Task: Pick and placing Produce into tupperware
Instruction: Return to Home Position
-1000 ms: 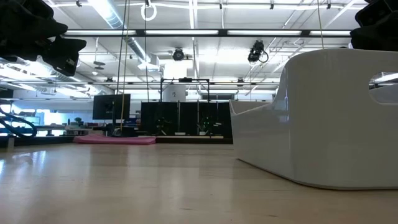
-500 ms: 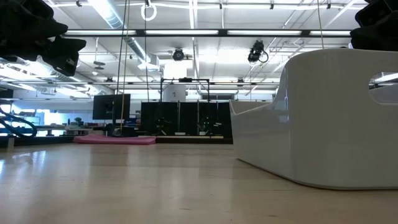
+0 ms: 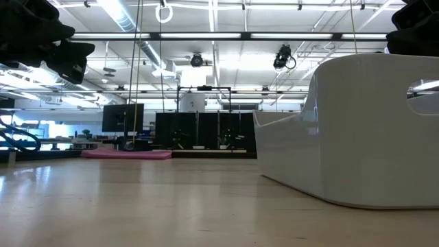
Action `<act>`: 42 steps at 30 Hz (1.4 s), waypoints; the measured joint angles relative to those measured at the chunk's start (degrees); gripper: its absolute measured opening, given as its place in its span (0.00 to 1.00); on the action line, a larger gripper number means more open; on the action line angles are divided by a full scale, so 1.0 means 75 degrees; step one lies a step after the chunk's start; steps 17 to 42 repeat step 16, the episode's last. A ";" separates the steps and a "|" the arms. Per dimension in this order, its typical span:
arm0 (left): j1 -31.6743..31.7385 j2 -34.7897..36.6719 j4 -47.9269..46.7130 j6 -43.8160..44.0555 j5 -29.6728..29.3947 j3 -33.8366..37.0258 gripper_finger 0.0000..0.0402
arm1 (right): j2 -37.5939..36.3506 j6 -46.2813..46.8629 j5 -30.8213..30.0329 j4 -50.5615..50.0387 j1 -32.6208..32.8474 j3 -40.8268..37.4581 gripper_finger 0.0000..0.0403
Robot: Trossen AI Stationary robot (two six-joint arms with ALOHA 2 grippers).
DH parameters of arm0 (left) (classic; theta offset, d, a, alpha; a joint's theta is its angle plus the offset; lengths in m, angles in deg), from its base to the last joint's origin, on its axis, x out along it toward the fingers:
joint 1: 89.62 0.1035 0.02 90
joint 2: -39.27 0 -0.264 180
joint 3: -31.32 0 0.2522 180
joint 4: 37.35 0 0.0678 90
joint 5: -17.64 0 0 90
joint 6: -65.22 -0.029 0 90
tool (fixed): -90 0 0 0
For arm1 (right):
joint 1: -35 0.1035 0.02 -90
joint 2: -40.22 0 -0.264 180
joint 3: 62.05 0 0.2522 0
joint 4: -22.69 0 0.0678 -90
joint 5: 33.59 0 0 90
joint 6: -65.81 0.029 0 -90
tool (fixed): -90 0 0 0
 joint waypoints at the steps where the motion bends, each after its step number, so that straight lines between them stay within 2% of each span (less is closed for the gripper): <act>1: -0.0002 0.0000 0.0000 -0.0003 0.0001 0.0000 0.45 | -0.0002 0.0002 0.0000 0.0000 0.0000 0.0000 0.02; 42: 0.0000 -0.0002 -0.0001 -0.0001 -0.0002 0.0000 0.45 | -0.0003 0.0001 0.0000 0.0000 0.0003 0.0000 0.02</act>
